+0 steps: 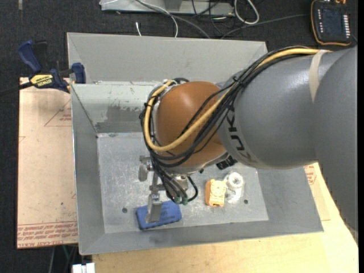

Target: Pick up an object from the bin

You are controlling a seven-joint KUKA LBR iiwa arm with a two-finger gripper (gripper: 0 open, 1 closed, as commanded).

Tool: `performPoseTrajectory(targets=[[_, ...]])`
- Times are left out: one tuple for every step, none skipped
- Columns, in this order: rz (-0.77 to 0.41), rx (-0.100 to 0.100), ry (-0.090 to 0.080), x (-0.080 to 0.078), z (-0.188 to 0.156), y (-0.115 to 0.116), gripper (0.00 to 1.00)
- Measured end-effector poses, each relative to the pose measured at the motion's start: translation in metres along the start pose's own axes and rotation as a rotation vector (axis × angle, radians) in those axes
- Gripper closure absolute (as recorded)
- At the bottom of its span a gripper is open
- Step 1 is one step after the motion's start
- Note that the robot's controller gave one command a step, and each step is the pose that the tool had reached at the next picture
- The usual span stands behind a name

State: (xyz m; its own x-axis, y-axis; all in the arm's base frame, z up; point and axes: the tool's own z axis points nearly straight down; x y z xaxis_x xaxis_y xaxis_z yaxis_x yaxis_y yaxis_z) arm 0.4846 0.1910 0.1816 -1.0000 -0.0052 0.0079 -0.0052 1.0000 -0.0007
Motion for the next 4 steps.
performPoseTrajectory(targets=[[0.006,-0.001,-0.007,-0.002,-0.004,-0.001,0.0],[-0.256,-0.003,-0.016,0.001,0.095,-0.028,0.0],[-0.338,-0.004,-0.024,0.002,0.056,-0.029,0.0],[-0.29,-0.006,-0.036,-0.005,0.107,-0.029,0.0]])
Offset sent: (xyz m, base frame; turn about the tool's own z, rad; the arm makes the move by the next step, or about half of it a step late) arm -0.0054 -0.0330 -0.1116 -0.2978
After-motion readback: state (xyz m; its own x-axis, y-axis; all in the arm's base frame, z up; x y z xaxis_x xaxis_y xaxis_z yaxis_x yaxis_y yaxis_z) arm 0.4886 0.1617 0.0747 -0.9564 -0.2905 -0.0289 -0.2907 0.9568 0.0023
